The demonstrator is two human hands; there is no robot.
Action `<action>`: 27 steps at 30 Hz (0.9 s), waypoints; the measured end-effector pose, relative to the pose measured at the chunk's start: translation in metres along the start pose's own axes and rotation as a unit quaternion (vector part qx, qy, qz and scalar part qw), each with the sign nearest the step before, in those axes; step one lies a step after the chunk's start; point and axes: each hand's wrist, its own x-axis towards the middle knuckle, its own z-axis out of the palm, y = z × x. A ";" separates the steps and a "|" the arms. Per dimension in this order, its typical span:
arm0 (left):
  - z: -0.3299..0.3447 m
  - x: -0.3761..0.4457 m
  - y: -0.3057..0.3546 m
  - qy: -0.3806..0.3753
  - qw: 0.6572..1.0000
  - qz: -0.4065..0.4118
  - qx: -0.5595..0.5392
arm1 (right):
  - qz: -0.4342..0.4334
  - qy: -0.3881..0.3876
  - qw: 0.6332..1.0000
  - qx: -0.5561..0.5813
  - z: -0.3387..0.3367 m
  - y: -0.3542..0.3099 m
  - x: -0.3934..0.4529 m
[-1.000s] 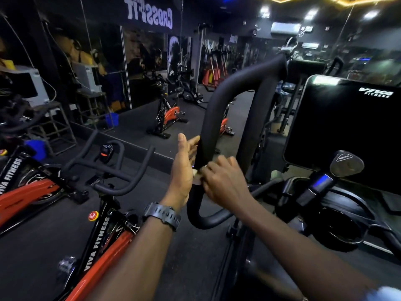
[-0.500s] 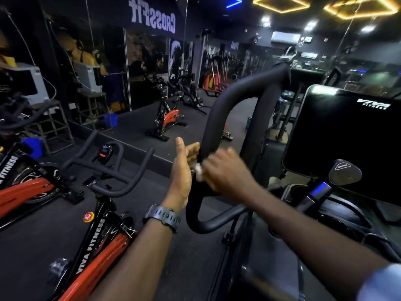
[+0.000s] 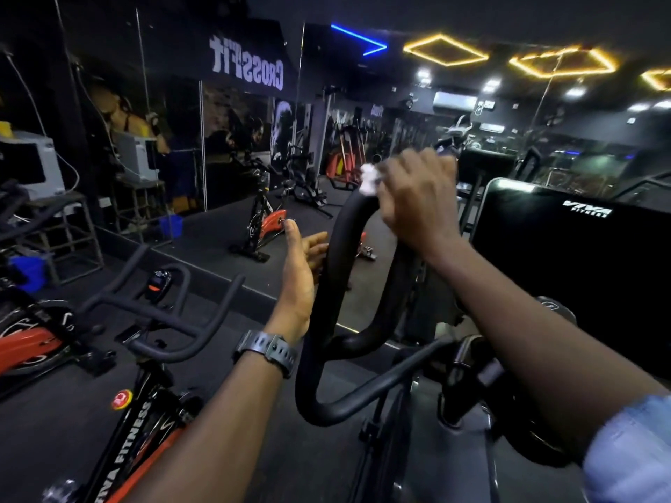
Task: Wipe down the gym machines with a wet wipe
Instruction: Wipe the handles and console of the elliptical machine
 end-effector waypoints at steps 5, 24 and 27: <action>0.012 0.006 0.007 0.000 1.000 0.024 -0.001 | -0.074 -0.044 0.996 0.024 0.006 -0.032 -0.033; 0.018 0.006 0.004 0.014 0.999 0.027 0.024 | -0.078 -0.323 0.943 0.014 -0.007 -0.054 0.048; 0.016 0.003 0.006 0.013 0.999 0.017 0.024 | -0.074 -0.310 0.948 0.001 -0.016 -0.043 0.058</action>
